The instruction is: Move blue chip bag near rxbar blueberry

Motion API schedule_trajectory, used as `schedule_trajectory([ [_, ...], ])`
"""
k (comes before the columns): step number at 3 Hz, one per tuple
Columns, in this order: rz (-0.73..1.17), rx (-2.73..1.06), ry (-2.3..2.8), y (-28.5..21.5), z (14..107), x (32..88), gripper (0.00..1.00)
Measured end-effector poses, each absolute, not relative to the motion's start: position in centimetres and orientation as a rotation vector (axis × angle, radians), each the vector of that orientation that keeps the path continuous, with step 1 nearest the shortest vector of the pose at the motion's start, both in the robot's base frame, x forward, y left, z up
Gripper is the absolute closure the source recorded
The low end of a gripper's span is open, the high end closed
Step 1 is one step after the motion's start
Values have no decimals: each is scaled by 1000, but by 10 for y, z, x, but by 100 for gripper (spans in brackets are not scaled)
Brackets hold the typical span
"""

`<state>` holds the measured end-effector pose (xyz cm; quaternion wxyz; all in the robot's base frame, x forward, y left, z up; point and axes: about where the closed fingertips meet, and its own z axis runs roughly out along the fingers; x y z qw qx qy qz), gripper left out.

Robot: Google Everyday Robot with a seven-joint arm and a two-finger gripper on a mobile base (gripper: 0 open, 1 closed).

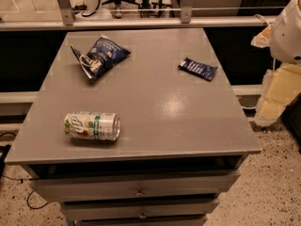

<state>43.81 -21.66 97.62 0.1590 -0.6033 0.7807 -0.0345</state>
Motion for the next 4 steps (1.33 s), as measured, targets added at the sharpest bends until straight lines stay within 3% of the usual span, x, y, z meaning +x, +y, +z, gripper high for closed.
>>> schedule_trajectory([
  [2,-101,-1732,2208,-212,977,442,0],
  [4,53,-1862,1911,-116,955,503,0],
])
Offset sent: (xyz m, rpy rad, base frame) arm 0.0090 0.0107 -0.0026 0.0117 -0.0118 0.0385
